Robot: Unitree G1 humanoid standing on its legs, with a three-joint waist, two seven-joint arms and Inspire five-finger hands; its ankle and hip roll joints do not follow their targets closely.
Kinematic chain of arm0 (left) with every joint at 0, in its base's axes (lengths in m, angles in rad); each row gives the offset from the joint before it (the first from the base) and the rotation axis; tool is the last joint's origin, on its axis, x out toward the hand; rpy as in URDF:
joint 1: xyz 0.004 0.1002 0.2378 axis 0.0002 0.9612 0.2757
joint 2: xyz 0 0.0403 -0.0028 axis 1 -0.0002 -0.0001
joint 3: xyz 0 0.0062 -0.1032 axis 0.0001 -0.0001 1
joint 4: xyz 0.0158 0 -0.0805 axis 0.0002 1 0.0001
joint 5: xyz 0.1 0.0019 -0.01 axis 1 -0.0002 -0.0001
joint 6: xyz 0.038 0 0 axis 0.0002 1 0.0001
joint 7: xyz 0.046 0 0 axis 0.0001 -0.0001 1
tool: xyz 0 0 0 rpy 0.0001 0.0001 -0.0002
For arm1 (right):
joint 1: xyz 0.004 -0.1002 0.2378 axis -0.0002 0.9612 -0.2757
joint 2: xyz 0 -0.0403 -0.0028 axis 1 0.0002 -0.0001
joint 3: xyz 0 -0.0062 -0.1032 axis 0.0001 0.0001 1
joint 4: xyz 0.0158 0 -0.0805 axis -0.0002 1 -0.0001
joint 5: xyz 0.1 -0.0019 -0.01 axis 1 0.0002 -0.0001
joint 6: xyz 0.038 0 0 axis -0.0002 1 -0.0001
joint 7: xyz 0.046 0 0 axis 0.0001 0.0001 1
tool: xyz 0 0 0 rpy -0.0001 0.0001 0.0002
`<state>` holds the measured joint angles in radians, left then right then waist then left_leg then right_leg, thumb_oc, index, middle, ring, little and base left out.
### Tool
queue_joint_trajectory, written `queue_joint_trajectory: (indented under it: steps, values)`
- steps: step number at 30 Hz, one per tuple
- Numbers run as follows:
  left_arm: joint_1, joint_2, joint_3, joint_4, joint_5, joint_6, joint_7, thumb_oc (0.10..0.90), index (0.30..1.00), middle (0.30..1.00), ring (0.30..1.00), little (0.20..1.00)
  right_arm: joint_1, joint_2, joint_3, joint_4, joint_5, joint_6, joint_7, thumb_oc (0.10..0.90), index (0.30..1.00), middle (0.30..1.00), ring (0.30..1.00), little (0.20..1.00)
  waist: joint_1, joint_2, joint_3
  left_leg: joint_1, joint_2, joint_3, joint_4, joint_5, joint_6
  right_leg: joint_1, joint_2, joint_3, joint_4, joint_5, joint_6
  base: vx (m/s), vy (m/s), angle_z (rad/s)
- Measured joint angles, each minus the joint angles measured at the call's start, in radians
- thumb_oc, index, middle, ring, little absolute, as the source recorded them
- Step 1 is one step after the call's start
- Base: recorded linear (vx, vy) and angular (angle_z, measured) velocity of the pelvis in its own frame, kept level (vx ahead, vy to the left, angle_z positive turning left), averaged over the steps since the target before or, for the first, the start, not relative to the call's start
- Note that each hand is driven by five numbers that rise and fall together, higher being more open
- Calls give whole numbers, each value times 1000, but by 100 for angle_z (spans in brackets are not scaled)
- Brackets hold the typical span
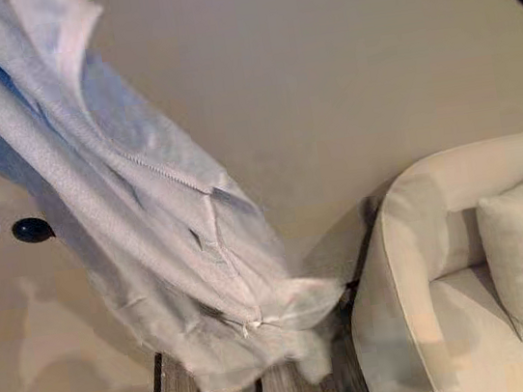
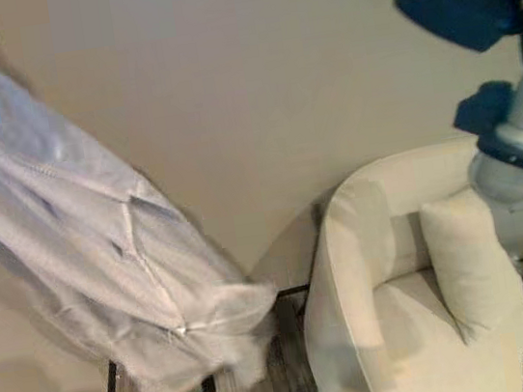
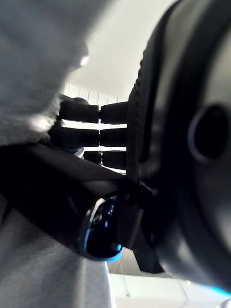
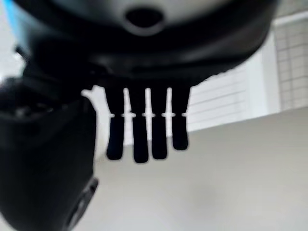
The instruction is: Hang the clothes on the sofa on the clothes rack.
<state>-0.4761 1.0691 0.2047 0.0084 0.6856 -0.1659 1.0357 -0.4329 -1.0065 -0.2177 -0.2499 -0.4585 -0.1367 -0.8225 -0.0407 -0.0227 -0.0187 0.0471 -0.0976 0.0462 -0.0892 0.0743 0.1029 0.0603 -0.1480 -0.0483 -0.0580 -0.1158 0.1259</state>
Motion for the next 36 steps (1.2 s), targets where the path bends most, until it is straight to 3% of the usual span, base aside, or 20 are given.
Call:
queue_joint_trajectory:
  steps: [2, 4, 7, 10, 11, 12, 14, 16, 18, 20, 25, 31, 36]
  values:
    - [41, -30, 29, -38, -14, 3, -1, 400, 300, 300, 300, 300, 18, 18, -25, -11, -11, -1, -14, 400, 300, 300, 300, 300, 1, -18, 0, 25, 2, 3, 0, -18, -28, -16, -9, -1, -18, 83, 4, 20, -57, 38]
    - [64, -75, 73, -118, -25, 8, 0, 400, 300, 300, 300, 300, 30, 72, -50, -23, -12, 0, -23, 400, 300, 300, 300, 300, 7, -68, 2, 50, 0, 10, 0, -44, -65, -23, -17, -2, -30, 167, 2, -1, -112, 35]
    - [73, -163, 112, -228, -39, 3, 4, 400, 300, 300, 300, 300, 45, 96, -50, -37, -12, -8, -16, 400, 300, 300, 300, 300, 38, -77, -1, 59, 38, 34, 0, -48, -71, -6, 23, 3, -43, 165, -13, -28, -124, 3]
    - [74, -225, 109, -313, -38, -49, 3, 400, 300, 300, 300, 300, 50, 187, -13, -46, 13, -31, 17, 400, 300, 300, 300, 300, 51, -57, 8, 86, 70, 68, 0, -47, -90, 15, 57, 17, -41, 167, -23, -49, -154, -15]
    - [75, -225, 108, -331, -38, -66, 2, 400, 300, 300, 300, 300, 64, 197, -5, -47, 17, -37, 35, 562, 542, 542, 542, 542, 52, -54, 10, 88, 73, 77, 0, -46, -99, 15, 60, 26, -35, 161, -34, -70, -144, -20]
    - [74, -225, 105, -341, -38, -76, 1, 400, 300, 300, 300, 300, 76, 206, 4, -47, 45, -56, 56, 800, 900, 900, 900, 900, 50, -49, 13, 89, 76, 77, 0, -45, -100, 15, 63, 25, -35, 157, -45, -78, -136, -11]
    - [74, -224, 89, -363, -48, -101, -3, 400, 300, 300, 300, 300, 148, 289, 49, -78, 236, -131, 167, 800, 900, 900, 900, 900, 32, -38, 21, 92, 92, 80, 0, -45, -103, 17, 79, 26, -36, 159, -51, -88, -171, -2]
    - [75, -220, 89, -368, -54, -115, -16, 400, 300, 300, 300, 300, 236, 289, 117, -79, 390, -168, 286, 800, 900, 900, 900, 900, 24, -26, 29, 91, 105, 82, 0, -48, -108, 16, 92, 26, -36, 162, -57, -70, -131, -1]
    - [79, -219, 94, -371, -57, -115, -39, 400, 300, 300, 300, 300, 357, 247, 175, -79, 483, -163, 423, 800, 900, 900, 900, 900, 26, -14, 39, 90, 119, 83, -1, -55, -122, 15, 106, 25, -37, 166, -66, -46, -82, 2]
    - [81, -219, 98, -371, -60, -115, -57, 400, 300, 300, 300, 300, 421, 234, 222, -62, 516, -154, 525, 800, 900, 900, 900, 900, 24, 0, 52, 82, 135, 86, -1, -62, -130, 9, 121, 22, -42, 167, -82, -61, -113, 6]
    - [115, -217, 119, -373, -68, -112, -86, 400, 300, 300, 300, 300, 552, 221, 235, -64, 646, -154, 692, 800, 900, 900, 900, 900, 26, 4, 58, 56, 158, 84, -1, -61, -143, -3, 139, 6, -42, 172, -107, -73, -106, 8]
    - [120, -217, 112, -380, -67, -113, -113, 400, 300, 300, 300, 300, 576, 219, 236, -70, 684, -154, 763, 800, 900, 900, 900, 900, 25, 7, 59, 53, 168, 81, -1, -49, -151, -3, 148, -3, -42, 176, -113, -78, -101, 4]
    - [121, -217, 83, -420, -60, -117, -146, 400, 300, 300, 300, 300, 571, 179, 334, -84, 762, -172, 862, 800, 900, 900, 900, 900, 24, 9, 60, 56, 174, 82, 0, -40, -163, -6, 155, -5, -42, 182, -122, -104, -122, 1]
